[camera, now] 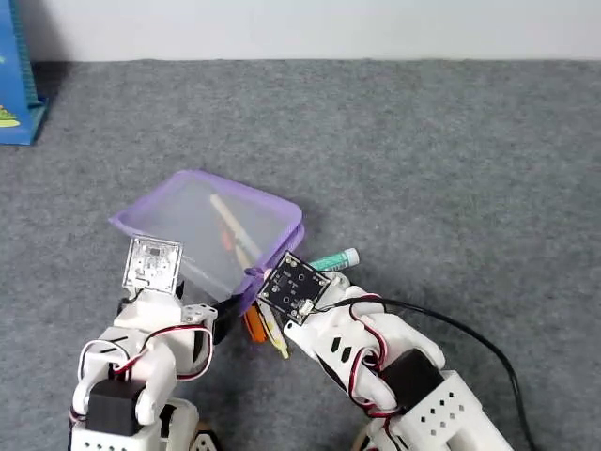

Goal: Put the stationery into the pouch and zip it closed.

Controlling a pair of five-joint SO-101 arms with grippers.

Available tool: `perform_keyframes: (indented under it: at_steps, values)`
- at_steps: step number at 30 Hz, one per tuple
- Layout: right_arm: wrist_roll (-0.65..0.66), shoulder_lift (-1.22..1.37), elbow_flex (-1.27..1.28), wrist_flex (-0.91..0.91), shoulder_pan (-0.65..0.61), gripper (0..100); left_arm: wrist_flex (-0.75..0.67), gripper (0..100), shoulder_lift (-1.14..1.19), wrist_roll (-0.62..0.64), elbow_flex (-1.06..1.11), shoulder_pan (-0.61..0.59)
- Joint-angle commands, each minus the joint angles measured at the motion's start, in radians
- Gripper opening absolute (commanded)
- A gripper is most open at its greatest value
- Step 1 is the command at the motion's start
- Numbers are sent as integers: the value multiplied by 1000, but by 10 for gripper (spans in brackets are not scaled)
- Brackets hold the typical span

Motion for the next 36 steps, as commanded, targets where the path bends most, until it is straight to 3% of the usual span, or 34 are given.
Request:
perform_keyframes:
  at_steps: [1, 18, 28, 36]
  values:
    - [-11, -21, -77, -16, 7, 10, -72, 306, -2, 8, 65, 5]
    - [-9, -24, -75, 5, 7, 10, -101, 299, -2, 6, 150, -9]
    - [-11, -19, -58, 88, 7, 10, -247, 85, -2, -64, 219, -186]
    - [-11, -15, -25, 93, -4, 11, -272, 48, -2, -64, 268, -183]
